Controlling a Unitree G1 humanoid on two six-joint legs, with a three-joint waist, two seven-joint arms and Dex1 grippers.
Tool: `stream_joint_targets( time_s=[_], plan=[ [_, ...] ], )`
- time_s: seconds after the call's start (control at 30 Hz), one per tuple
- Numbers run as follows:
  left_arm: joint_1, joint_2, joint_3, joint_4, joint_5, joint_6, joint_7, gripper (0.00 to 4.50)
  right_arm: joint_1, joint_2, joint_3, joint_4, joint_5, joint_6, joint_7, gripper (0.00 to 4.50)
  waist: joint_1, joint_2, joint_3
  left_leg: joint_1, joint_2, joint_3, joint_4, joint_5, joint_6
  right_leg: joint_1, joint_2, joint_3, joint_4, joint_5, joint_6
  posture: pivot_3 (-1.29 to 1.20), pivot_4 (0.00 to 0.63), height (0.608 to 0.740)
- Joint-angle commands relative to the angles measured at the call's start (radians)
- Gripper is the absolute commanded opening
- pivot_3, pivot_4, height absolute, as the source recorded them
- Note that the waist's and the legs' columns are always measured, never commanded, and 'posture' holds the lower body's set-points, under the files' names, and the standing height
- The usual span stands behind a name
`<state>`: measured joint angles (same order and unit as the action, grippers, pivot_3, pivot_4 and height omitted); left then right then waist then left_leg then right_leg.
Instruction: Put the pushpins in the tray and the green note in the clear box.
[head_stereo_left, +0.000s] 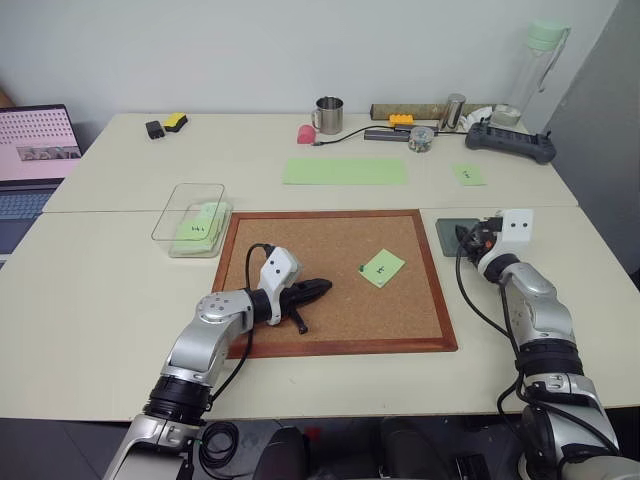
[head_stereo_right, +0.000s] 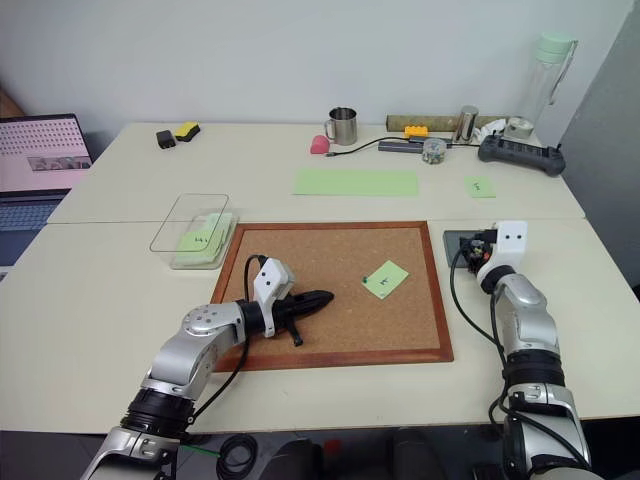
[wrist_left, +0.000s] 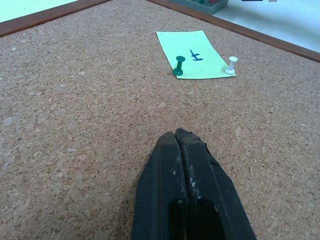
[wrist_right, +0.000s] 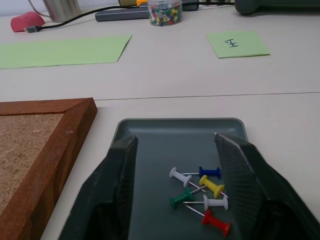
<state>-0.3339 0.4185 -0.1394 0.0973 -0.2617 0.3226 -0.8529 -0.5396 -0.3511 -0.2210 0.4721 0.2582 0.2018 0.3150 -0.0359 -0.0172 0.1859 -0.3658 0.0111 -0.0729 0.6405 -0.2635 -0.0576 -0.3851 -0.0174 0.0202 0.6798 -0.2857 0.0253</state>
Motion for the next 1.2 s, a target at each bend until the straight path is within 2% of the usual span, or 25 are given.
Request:
stream_joint_targets(
  time_s=[0.03, 0.2, 0.33, 0.53, 0.8, 1.13, 1.2],
  plan=[
    [0.018, 0.019, 0.005, 0.019, 0.020, 0.020, 0.011, 0.00, 0.018, -0.013, -0.036, -0.120, 0.035, -0.026, 0.021, 3.51, 0.000, 0.000, 0.000, 0.000, 0.000, 0.000, 0.000, 0.000, 0.000, 0.000, 0.000, 0.000, 0.000, 0.000, 0.000, 0.00, 0.150, 0.740],
    [0.018, 0.019, 0.004, 0.022, 0.020, 0.018, 0.008, 0.00, 0.082, -0.032, -0.009, -0.283, 0.042, -0.001, 0.070, 4.46, 0.000, 0.000, 0.000, -0.001, 0.000, 0.000, -0.001, 0.000, 0.000, -0.001, 0.000, 0.000, 0.000, 0.000, 0.001, 0.00, 0.150, 0.740],
    [0.022, 0.020, -0.003, 0.019, 0.017, 0.026, -0.001, 0.00, 0.173, -0.058, 0.082, -0.490, 0.085, 0.051, 0.206, 4.46, -0.001, 0.000, 0.000, -0.001, 0.000, 0.000, -0.001, 0.000, 0.000, -0.001, 0.000, 0.000, -0.001, -0.001, 0.002, 0.00, 0.150, 0.740],
    [0.022, 0.022, -0.006, 0.023, 0.019, 0.021, -0.006, 0.00, 0.273, -0.056, 0.225, -0.627, 0.081, 0.067, 0.310, 4.46, -0.002, 0.000, 0.000, -0.001, 0.001, -0.001, -0.002, 0.000, 0.000, -0.001, 0.000, -0.001, -0.001, -0.001, 0.002, 0.00, 0.150, 0.740],
    [0.022, 0.023, -0.004, 0.024, 0.021, 0.017, -0.003, 0.00, 0.317, 0.017, 0.351, -0.594, 0.021, 0.044, 0.308, 4.46, -0.001, 0.000, 0.000, -0.001, 0.001, -0.002, -0.002, 0.000, 0.000, -0.001, 0.000, -0.002, -0.001, -0.001, 0.002, 0.00, 0.150, 0.740],
    [0.011, 0.031, 0.000, 0.030, 0.021, 0.018, -0.010, 0.00, 0.315, 0.044, 0.387, -0.530, -0.013, 0.009, 0.333, 4.46, -0.001, 0.000, 0.000, -0.001, 0.001, -0.002, -0.002, 0.000, 0.000, -0.001, 0.001, -0.002, -0.002, -0.002, 0.002, 0.00, 0.150, 0.740],
    [0.013, 0.031, 0.000, 0.029, 0.020, 0.018, -0.010, 0.00, 0.317, 0.046, 0.387, -0.524, -0.015, 0.007, 0.333, 4.10, -0.001, 0.000, 0.000, -0.001, 0.001, -0.002, -0.002, 0.000, 0.000, -0.001, 0.001, -0.002, -0.002, -0.002, 0.002, 0.00, 0.150, 0.740]
  ],
)
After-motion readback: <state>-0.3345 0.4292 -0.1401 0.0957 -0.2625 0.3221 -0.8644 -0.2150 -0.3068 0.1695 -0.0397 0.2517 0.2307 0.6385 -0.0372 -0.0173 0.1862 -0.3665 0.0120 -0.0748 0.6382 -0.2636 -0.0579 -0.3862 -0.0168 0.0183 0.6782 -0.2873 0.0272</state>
